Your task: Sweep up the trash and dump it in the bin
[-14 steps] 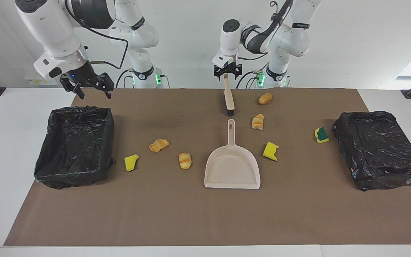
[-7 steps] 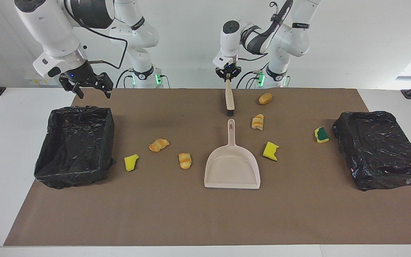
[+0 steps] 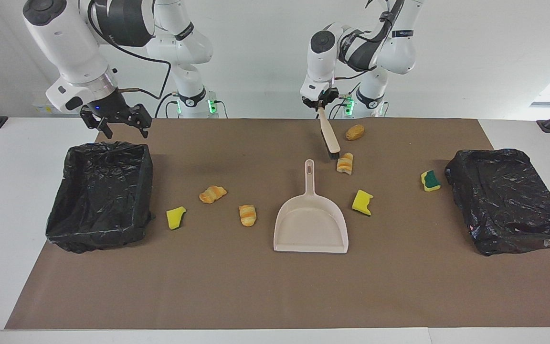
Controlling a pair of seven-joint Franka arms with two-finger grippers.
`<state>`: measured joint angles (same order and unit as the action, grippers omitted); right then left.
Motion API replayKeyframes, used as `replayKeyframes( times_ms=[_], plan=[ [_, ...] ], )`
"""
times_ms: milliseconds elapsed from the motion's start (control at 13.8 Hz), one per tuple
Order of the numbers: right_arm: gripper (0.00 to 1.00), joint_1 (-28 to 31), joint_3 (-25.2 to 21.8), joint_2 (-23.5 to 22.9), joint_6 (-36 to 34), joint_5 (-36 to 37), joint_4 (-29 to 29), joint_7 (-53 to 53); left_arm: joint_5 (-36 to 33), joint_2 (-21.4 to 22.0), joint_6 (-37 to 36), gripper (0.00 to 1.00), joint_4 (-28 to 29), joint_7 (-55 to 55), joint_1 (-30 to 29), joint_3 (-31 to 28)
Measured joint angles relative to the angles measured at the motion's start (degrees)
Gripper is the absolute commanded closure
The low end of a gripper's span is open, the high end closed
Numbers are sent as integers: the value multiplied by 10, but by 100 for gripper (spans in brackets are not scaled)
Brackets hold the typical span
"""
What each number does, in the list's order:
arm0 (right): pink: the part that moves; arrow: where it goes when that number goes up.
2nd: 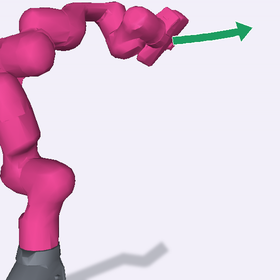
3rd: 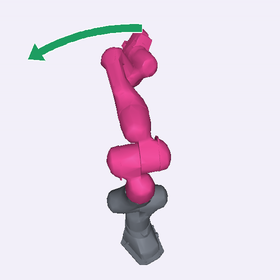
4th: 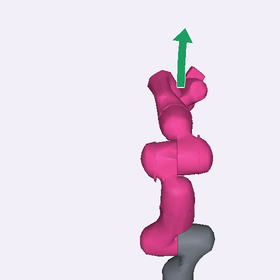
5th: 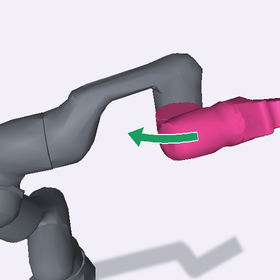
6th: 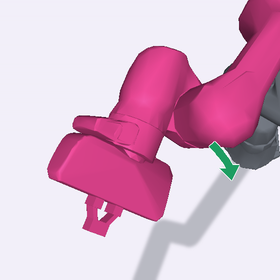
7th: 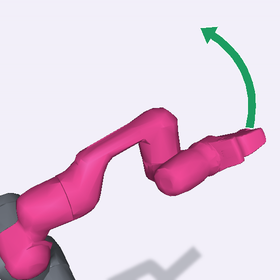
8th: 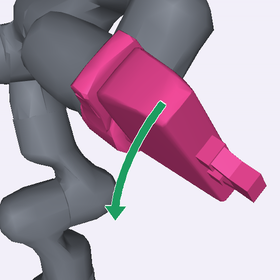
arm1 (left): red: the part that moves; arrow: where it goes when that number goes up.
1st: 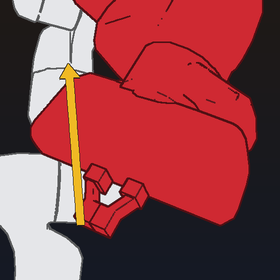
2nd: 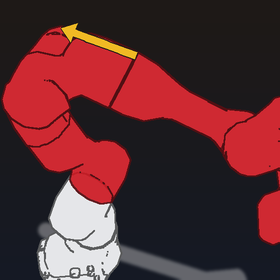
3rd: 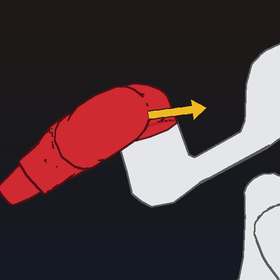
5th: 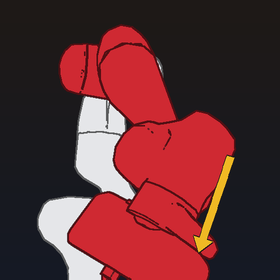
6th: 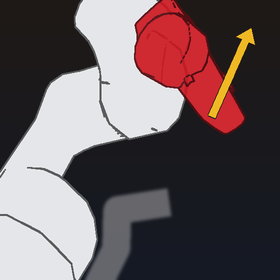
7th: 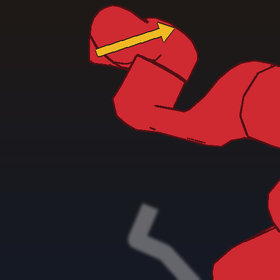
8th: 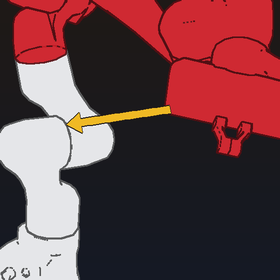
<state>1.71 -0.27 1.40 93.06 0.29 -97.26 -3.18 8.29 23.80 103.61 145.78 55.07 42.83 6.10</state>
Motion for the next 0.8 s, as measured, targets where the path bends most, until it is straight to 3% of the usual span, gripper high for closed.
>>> replayKeyframes(
  times_ms=[290,581,798],
  plan=[
    [0,-26,7,-18,5,-2,9,18,-5,56,-131,100,-3,123,-31,2],
    [0,-99,8,-65,35,-3,35,142,30,75,-143,100,22,246,-31,8],
    [0,-170,10,-101,98,-3,37,238,77,75,-127,100,55,292,-31,9]
  ],
)
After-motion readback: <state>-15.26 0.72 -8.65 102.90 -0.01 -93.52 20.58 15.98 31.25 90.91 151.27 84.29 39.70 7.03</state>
